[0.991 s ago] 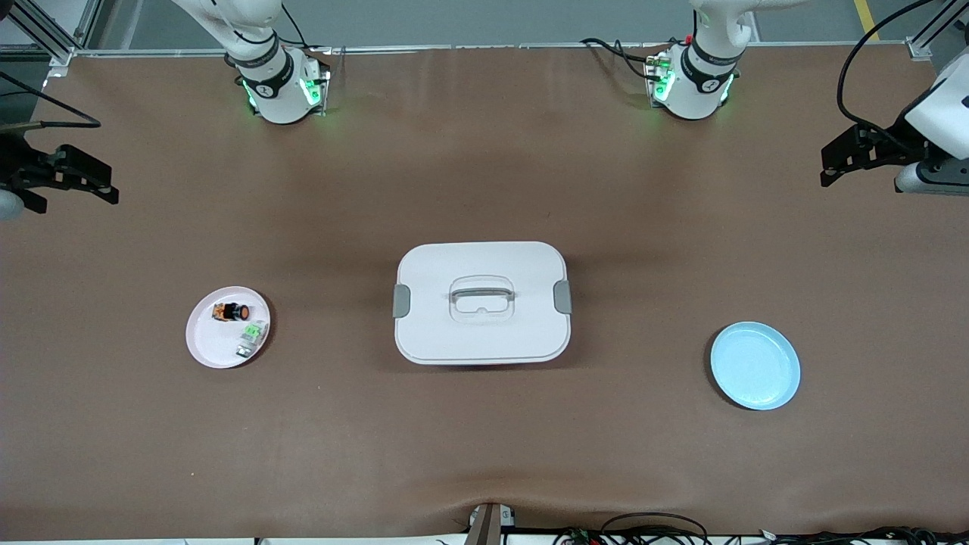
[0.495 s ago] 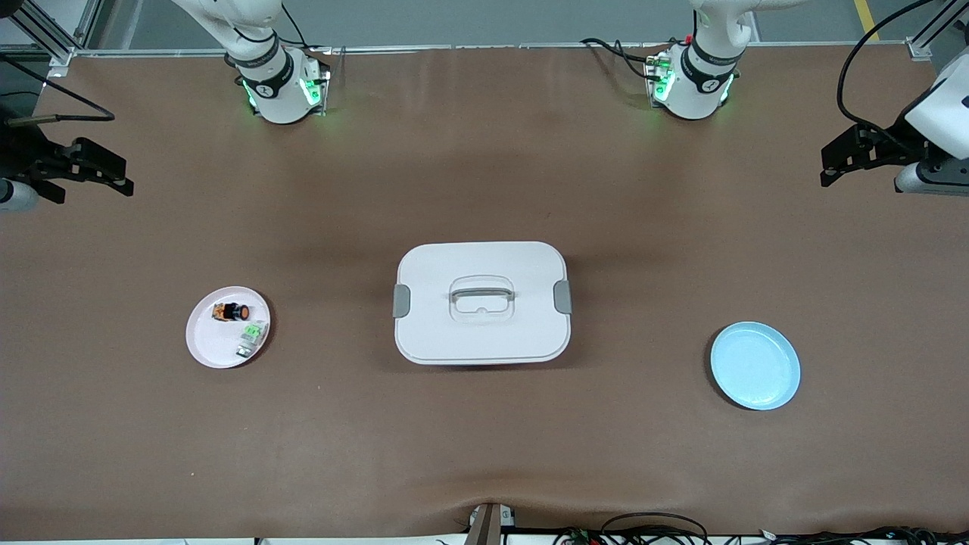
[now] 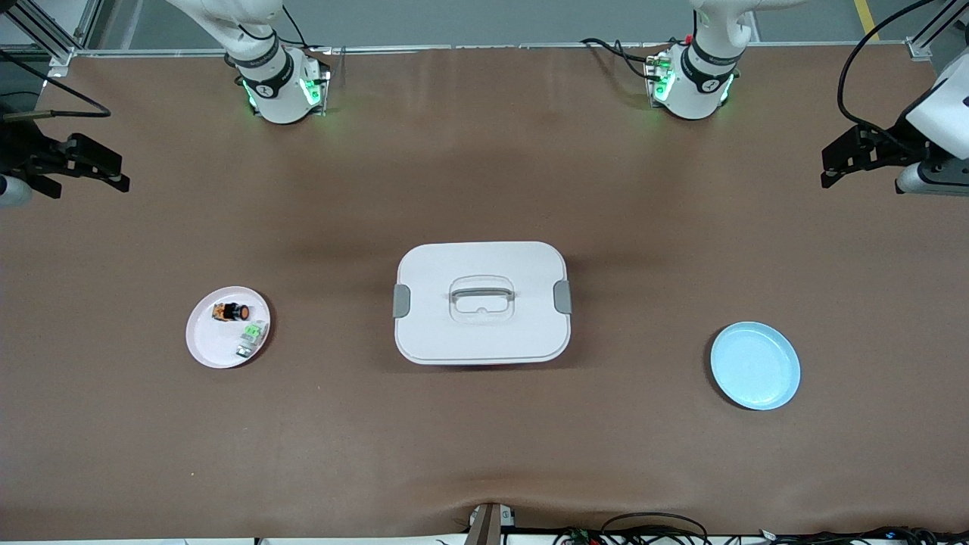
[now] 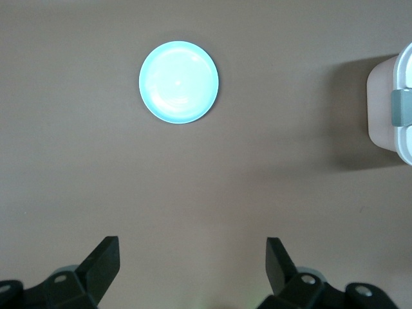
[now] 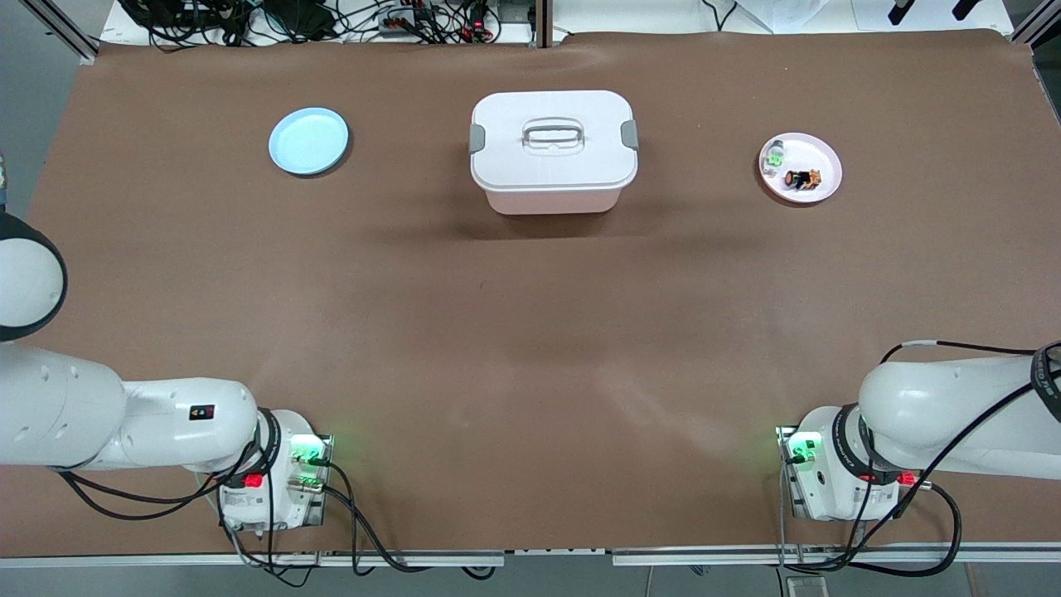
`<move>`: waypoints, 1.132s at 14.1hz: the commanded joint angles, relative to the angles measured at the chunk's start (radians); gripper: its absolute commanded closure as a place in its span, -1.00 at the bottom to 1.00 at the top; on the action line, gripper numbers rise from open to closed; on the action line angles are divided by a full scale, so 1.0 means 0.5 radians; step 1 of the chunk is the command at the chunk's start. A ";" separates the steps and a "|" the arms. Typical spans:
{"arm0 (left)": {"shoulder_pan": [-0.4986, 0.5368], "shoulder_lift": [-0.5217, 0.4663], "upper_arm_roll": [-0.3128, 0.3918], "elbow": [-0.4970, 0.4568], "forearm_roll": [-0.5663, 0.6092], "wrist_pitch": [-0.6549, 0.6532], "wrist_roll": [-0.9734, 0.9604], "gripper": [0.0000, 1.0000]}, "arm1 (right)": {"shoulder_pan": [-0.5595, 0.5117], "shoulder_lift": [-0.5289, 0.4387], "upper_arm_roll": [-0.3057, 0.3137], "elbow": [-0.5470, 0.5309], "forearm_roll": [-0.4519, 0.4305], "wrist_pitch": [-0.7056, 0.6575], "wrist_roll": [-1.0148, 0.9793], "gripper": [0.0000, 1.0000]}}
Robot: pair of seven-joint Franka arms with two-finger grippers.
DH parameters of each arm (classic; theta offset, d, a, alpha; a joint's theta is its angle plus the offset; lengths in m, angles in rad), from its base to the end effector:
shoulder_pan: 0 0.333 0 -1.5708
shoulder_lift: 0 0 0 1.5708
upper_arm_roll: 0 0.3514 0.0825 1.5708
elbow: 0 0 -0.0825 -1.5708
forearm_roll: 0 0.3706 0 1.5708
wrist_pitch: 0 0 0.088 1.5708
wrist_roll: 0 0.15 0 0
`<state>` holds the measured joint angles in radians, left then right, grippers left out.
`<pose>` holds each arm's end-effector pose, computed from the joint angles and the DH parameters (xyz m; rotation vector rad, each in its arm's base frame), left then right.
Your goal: Transfer orange switch to right arm and place
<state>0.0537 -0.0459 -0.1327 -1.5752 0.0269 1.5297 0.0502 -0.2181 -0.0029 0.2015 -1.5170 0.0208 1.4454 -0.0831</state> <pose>0.5199 -0.0388 0.6355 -3.1023 0.1987 -0.0007 0.5243 -0.0052 0.6323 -3.1144 -0.1065 0.1055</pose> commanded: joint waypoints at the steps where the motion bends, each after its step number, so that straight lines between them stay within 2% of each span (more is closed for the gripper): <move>1: 0.018 -0.046 0.005 -0.031 -0.038 0.024 0.056 -1.00 | 0.197 -0.065 -0.237 -0.080 0.029 0.030 -0.006 -1.00; 3: 0.040 -0.049 0.005 -0.031 -0.038 0.024 0.056 -1.00 | 0.224 -0.086 -0.247 -0.101 0.029 0.033 -0.006 -1.00; 6: 0.040 -0.056 0.001 -0.031 -0.038 0.021 0.059 -1.00 | 0.347 -0.199 -0.393 -0.276 0.029 0.140 -0.006 -1.00; 8: 0.040 -0.052 0.001 -0.031 -0.041 0.021 0.059 -1.00 | 0.399 -0.203 -0.458 -0.279 0.029 0.137 -0.006 -1.00; 13: 0.040 -0.056 0.001 -0.031 -0.041 0.012 0.059 -1.00 | 0.384 -0.209 -0.471 -0.279 0.029 0.149 0.025 -1.00; 16: 0.040 -0.052 0.001 -0.031 -0.041 0.012 0.059 -1.00 | 0.396 -0.212 -0.489 -0.283 0.029 0.149 0.184 -1.00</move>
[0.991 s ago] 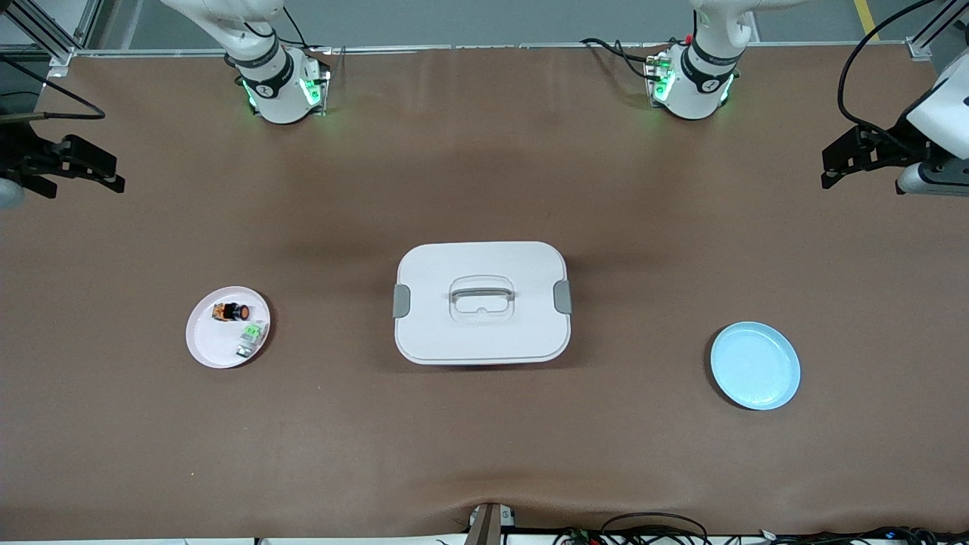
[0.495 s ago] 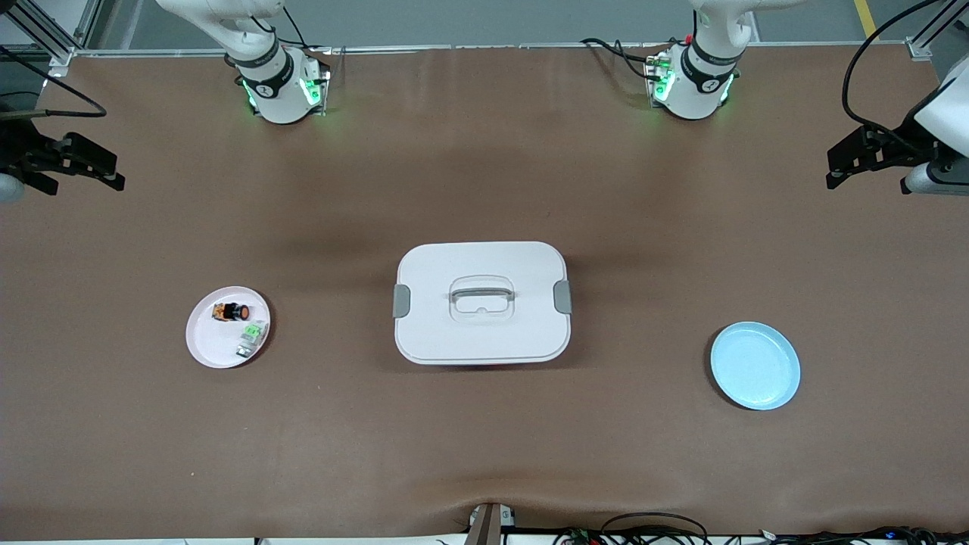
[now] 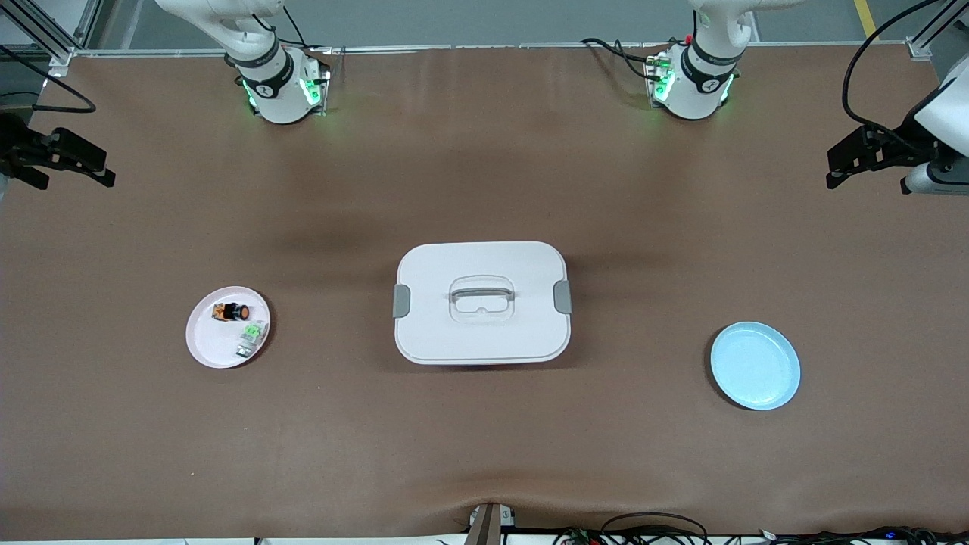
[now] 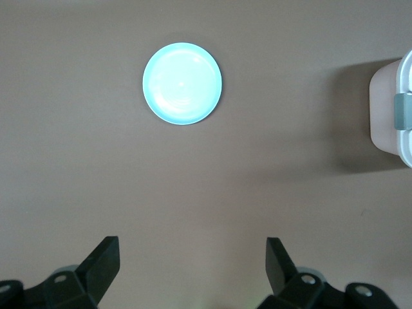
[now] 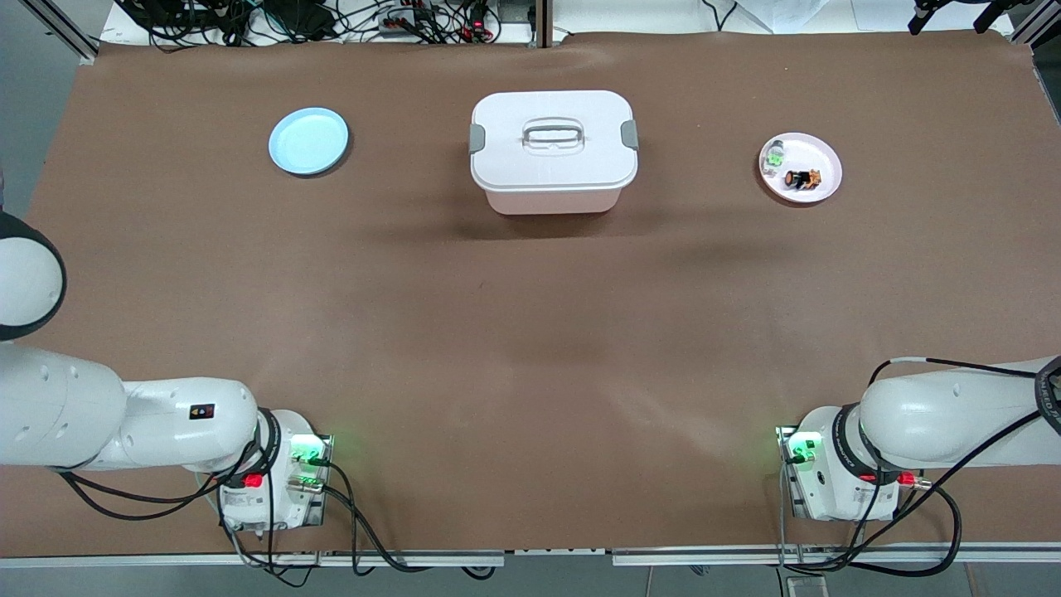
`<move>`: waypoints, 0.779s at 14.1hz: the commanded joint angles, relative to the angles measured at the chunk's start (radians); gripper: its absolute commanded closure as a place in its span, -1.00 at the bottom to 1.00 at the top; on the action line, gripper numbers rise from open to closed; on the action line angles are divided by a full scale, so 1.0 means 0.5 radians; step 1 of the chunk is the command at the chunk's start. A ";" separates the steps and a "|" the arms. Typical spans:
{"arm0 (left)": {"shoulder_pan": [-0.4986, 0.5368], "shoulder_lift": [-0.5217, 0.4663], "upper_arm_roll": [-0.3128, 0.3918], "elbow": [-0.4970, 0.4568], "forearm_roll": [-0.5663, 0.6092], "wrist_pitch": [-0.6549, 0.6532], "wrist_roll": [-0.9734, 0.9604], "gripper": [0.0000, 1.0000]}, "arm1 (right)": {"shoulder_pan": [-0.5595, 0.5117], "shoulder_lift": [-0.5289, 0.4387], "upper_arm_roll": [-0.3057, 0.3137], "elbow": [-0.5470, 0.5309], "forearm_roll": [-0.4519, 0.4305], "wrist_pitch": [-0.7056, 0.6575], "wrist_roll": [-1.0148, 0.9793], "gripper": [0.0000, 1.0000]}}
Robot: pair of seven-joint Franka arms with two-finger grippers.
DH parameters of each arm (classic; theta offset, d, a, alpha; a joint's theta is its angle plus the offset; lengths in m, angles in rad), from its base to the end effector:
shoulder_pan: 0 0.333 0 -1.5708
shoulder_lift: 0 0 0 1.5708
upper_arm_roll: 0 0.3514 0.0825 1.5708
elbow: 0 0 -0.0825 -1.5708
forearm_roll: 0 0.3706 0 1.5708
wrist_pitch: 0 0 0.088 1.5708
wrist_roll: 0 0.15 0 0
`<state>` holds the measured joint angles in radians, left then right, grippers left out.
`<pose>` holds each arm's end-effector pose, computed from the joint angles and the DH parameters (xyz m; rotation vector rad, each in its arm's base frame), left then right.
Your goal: Transfer orange switch to right arm and place
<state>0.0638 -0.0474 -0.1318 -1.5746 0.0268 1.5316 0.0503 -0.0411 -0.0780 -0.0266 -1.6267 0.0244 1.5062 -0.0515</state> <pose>0.5201 -0.0331 0.6367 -3.1033 0.1818 -0.0067 0.5042 -0.0310 0.6269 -3.1119 0.0234 0.0636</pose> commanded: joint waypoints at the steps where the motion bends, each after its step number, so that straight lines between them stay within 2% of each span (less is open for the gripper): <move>1: 0.020 -0.046 0.000 -0.032 -0.041 0.008 0.059 -1.00 | 0.045 -0.062 -0.033 -0.063 0.022 0.025 0.170 -1.00; 11: 0.017 -0.031 -0.003 0.004 -0.041 0.008 0.013 -1.00 | 0.070 -0.126 -0.033 -0.131 0.022 0.034 0.244 -1.00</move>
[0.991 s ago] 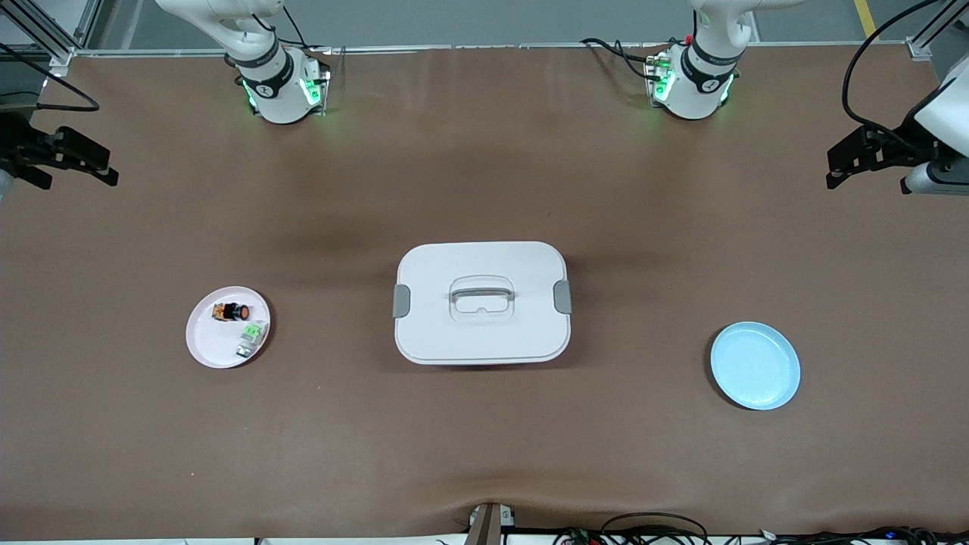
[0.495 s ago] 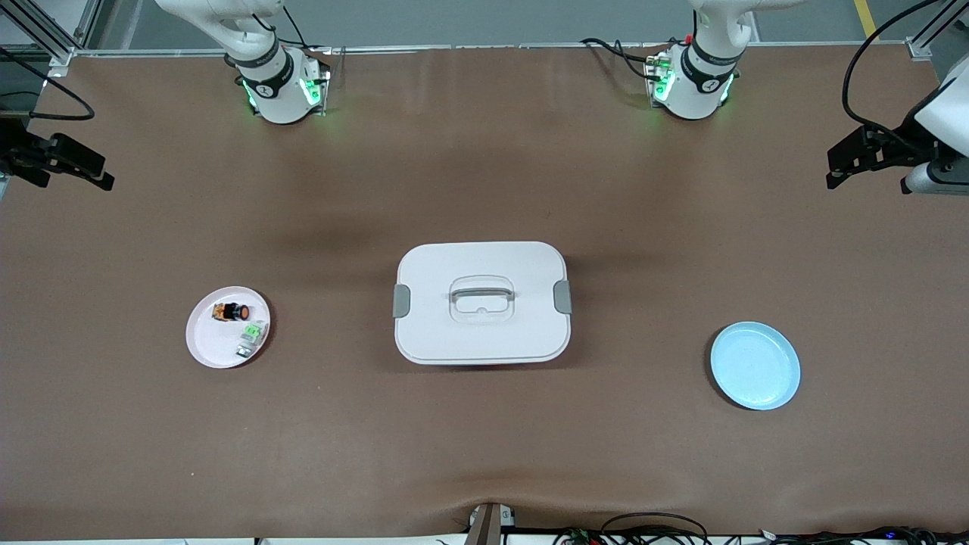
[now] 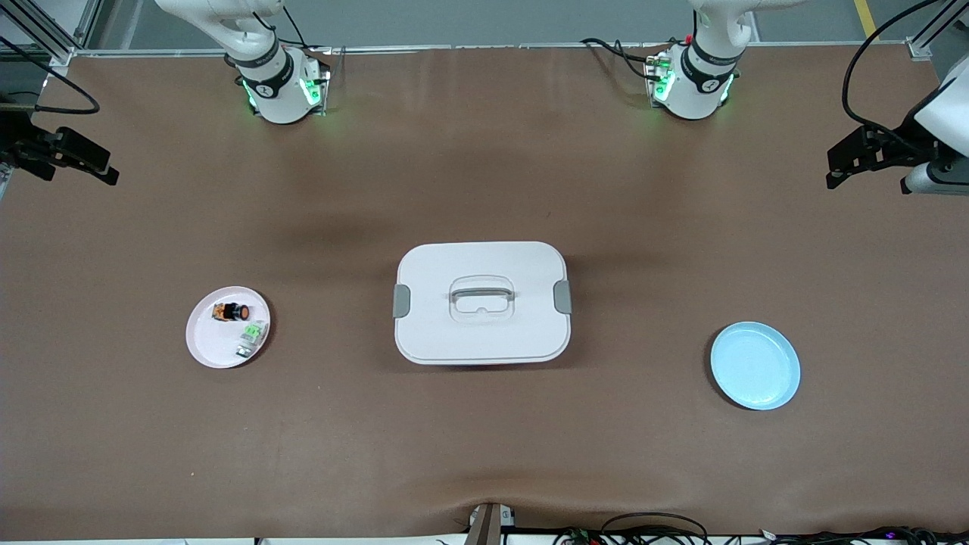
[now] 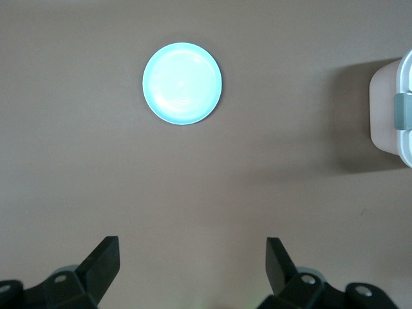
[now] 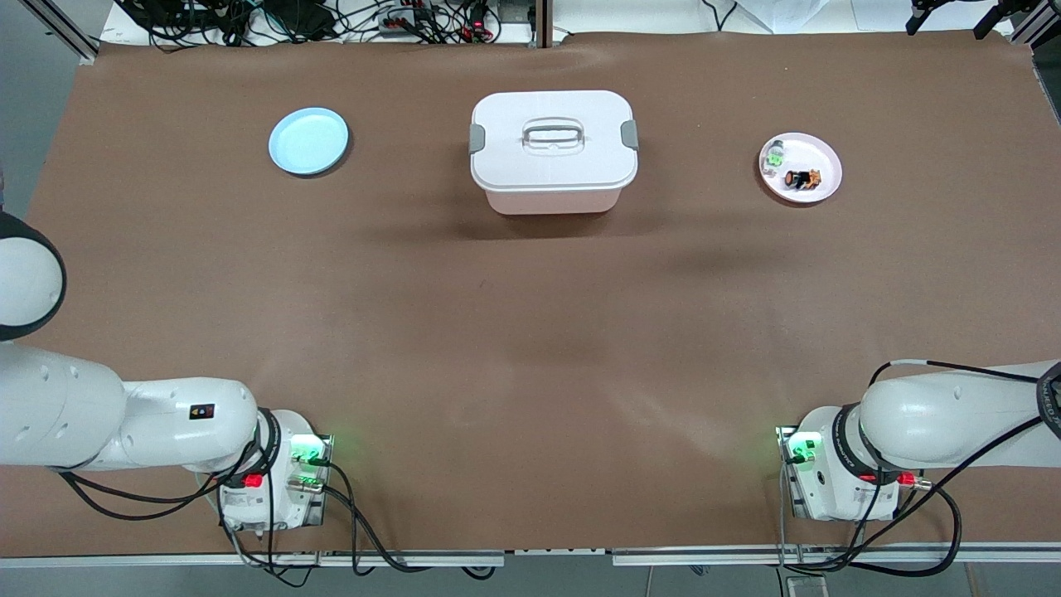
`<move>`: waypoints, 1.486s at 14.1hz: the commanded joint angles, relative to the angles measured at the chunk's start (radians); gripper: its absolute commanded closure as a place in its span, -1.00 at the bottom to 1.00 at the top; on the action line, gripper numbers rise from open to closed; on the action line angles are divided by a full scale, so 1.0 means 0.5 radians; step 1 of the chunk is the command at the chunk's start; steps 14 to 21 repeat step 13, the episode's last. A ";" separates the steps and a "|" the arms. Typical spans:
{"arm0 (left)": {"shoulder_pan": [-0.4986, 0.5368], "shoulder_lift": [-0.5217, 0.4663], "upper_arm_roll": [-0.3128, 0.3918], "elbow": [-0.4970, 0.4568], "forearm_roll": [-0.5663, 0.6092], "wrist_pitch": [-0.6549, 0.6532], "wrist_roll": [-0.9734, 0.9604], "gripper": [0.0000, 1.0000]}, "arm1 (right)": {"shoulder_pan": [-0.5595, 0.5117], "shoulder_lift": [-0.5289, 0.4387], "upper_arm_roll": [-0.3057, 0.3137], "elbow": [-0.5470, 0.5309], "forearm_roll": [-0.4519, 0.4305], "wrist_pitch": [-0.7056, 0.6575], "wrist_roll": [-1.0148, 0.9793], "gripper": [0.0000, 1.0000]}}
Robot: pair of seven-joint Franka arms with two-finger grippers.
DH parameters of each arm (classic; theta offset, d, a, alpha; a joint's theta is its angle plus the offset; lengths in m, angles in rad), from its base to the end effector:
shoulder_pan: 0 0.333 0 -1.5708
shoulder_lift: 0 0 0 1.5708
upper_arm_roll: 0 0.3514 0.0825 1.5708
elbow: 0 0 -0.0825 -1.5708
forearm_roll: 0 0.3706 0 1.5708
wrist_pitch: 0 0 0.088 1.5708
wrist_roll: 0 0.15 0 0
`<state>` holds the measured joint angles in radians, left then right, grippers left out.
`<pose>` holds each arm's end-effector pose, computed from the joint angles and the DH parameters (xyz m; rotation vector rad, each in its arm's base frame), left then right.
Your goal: Transfer orange switch to right arm and place
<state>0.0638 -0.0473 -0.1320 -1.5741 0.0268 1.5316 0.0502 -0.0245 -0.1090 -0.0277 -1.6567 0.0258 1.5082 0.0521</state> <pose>0.5202 -0.0332 0.6369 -3.1033 0.1820 -0.0073 0.4939 -0.0226 0.6290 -3.1081 0.1602 0.0615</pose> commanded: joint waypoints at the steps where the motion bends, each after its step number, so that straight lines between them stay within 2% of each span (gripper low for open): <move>1: 0.017 -0.028 -0.006 0.019 -0.041 -0.004 -0.042 -1.00 | 0.034 -0.061 -0.030 -0.071 0.019 0.030 0.037 -1.00; 4: 0.011 -0.031 -0.018 0.019 -0.038 -0.047 -0.195 -1.00 | 0.027 -0.058 -0.030 -0.068 0.019 0.033 0.037 -1.00; 21: 0.007 -0.022 -0.018 0.047 -0.038 -0.047 -0.171 -1.00 | 0.030 -0.034 -0.027 -0.003 0.019 0.002 0.015 -1.00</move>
